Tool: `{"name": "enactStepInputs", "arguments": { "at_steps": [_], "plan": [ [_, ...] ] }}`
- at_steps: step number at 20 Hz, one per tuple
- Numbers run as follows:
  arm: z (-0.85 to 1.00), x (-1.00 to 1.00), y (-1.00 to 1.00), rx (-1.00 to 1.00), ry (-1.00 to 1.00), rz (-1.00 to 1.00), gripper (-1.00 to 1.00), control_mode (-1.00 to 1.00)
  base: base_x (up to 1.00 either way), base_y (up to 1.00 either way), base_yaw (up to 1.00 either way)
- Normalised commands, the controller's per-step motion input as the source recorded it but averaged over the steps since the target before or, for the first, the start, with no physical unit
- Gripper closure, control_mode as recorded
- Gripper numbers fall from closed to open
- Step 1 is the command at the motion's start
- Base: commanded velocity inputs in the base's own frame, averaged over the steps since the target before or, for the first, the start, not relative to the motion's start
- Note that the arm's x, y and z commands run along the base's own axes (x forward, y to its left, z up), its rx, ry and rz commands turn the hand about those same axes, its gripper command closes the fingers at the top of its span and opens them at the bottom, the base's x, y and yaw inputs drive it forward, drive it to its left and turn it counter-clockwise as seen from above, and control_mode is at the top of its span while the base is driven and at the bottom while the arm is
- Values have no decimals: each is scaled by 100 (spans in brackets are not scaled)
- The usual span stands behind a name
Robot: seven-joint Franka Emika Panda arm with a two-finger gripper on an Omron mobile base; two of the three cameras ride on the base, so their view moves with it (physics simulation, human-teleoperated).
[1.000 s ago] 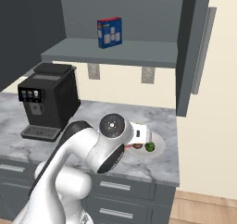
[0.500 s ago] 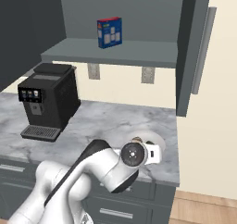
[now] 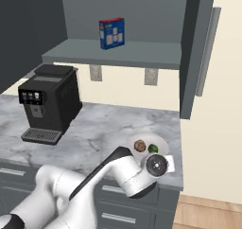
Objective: Pick the avocado and bread from the counter and place them on the plate. Then pick the jam from the cabinet and place it next to the plate. Lastly close the cabinet door.
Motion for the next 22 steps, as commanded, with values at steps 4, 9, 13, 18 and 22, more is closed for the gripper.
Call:
{"name": "enactStepInputs", "arguments": {
  "at_steps": [4, 9, 13, 18, 22],
  "plan": [
    [-38, 39, -44, 11, 4, 12, 100, -100, 0, 0, 0],
    [-28, 24, -46, 18, 0, 0, 100, -100, 0, 0, 0],
    [-23, 24, -17, 9, -4, -2, 100, -100, 0, 0, 0],
    [-26, 26, -1, 1, -18, -1, 100, -100, 0, 0, 0],
    [-28, 22, 0, 0, -17, 0, 100, -100, 0, 0, 0]
  ]
}}
